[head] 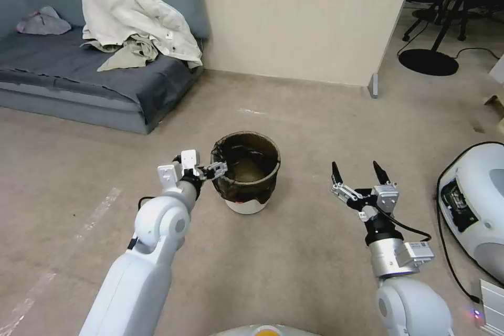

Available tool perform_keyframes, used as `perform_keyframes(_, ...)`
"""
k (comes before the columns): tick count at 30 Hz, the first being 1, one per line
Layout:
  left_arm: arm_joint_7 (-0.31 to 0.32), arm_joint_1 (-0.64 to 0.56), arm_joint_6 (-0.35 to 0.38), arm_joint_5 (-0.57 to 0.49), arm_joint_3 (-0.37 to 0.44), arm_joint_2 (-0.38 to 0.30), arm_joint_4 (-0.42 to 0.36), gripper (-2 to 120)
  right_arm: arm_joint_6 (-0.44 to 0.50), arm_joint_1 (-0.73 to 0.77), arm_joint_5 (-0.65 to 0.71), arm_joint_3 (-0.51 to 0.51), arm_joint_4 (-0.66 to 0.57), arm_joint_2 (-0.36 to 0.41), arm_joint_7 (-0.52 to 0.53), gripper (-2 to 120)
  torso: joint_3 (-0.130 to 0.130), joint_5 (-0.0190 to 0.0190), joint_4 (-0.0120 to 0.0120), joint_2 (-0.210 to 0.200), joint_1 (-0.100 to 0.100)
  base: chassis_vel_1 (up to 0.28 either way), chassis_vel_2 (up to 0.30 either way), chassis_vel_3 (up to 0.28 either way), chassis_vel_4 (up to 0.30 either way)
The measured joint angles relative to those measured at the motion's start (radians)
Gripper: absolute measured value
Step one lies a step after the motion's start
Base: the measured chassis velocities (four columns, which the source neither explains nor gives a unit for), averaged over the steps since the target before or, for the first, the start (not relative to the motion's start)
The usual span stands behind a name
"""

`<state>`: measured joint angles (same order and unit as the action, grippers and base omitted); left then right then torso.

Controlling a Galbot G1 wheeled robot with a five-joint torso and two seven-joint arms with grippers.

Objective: Pick up the trash can from the floor.

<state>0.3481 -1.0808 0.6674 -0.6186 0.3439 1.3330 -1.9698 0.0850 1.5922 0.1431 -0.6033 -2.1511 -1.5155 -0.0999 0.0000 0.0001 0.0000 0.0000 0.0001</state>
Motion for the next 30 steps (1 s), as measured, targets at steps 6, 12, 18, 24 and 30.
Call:
perform_keyframes(6, 0.015, 0.055, -0.001, -0.001, -0.025, 0.011, 0.046, 100, -0.001, -0.003, 0.006, -0.008, 0.004, 0.004, 0.000, 100, 0.000, 0.0000, 0.0000, 0.000, 0.000, 0.000, 0.000, 0.000, 0.000)
perform_keyframes(12, 0.031, 0.108, -0.001, 0.005, -0.050, 0.029, 0.104, 100, -0.006, -0.007, 0.016, -0.018, 0.009, 0.010, 0.000, 100, 0.000, 0.0000, 0.0000, 0.000, 0.000, 0.000, 0.000, 0.000, 0.000)
perform_keyframes(18, 0.033, 0.136, -0.004, 0.023, -0.063, 0.040, 0.163, 100, -0.006, -0.011, 0.025, -0.024, 0.014, 0.017, 0.000, 100, 0.000, -0.0001, 0.0000, 0.000, 0.000, 0.000, 0.000, 0.000, 0.000)
perform_keyframes(24, 0.034, 0.152, -0.005, 0.040, -0.065, 0.045, 0.198, 100, -0.007, -0.014, 0.029, -0.025, 0.020, 0.020, 0.000, 100, 0.000, -0.0001, 0.0001, 0.000, 0.000, 0.000, 0.000, 0.000, 0.000)
perform_keyframes(30, 0.034, 0.176, -0.008, 0.051, -0.069, 0.044, 0.247, 100, -0.006, -0.016, 0.029, -0.024, 0.025, 0.021, -0.001, 100, 0.000, -0.0001, 0.0000, 0.000, 0.000, 0.000, 0.000, 0.000, 0.000)
